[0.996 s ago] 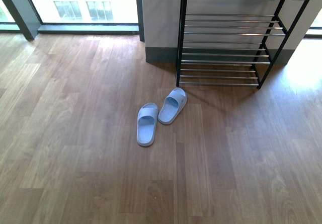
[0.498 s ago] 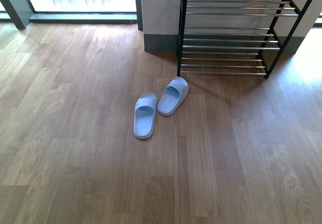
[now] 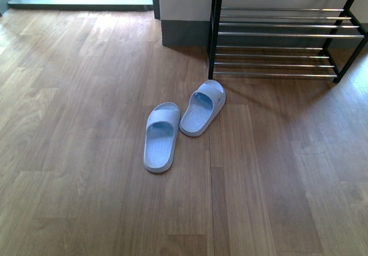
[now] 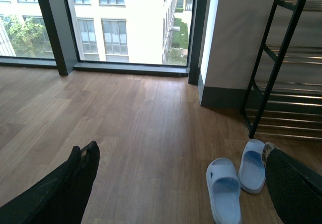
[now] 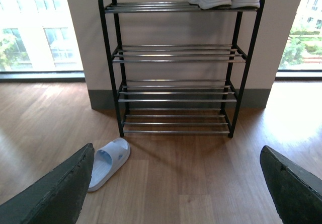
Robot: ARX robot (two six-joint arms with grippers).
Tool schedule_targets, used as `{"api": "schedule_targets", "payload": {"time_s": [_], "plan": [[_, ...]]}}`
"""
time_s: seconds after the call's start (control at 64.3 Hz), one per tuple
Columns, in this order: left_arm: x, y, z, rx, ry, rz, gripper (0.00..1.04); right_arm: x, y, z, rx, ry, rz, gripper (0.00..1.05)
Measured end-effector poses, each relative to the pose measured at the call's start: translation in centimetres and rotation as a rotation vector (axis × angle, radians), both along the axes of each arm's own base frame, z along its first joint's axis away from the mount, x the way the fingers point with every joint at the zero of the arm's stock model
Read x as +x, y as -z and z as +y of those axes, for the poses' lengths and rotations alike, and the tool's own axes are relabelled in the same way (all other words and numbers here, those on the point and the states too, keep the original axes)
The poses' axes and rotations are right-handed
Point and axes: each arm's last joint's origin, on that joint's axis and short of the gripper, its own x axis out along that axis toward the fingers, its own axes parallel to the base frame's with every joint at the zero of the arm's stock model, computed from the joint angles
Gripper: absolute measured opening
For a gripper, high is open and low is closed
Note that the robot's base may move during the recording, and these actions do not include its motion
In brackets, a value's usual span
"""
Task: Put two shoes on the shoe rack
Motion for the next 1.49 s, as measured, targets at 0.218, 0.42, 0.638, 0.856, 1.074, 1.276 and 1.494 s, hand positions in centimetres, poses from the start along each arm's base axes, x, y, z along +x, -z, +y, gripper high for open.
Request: {"api": "schedule_targets", "payload": {"time_s": [0.218, 0.42, 0.638, 0.856, 1.074, 1.276, 1.494], "plan": [[0.0, 0.0, 0.0, 0.000, 0.000, 0.000, 0.95, 0.0, 0.0, 0.0, 0.000, 0.000, 0.000, 0.96], [0.0, 0.0, 0.0, 0.000, 0.000, 0.000, 0.95, 0.0, 0.0, 0.0, 0.000, 0.000, 0.000, 0.96], [0.0, 0.0, 0.0, 0.000, 0.000, 0.000, 0.95, 0.0, 0.0, 0.0, 0.000, 0.000, 0.000, 0.96], [0.0, 0.0, 0.0, 0.000, 0.000, 0.000, 0.95, 0.0, 0.0, 0.0, 0.000, 0.000, 0.001, 0.96], [0.0, 0.0, 0.0, 0.000, 0.000, 0.000, 0.95, 1.1, 0.8, 1.8, 0.002, -0.255, 0.178, 0.96], [0.0, 0.0, 0.0, 0.000, 0.000, 0.000, 0.95, 6.7, 0.6, 9.2, -0.028, -0.492, 0.327, 0.96], [0.0, 0.0, 0.0, 0.000, 0.000, 0.000, 0.95, 15.8, 10.8, 16.6, -0.145, -0.476, 0.738, 0.96]]}}
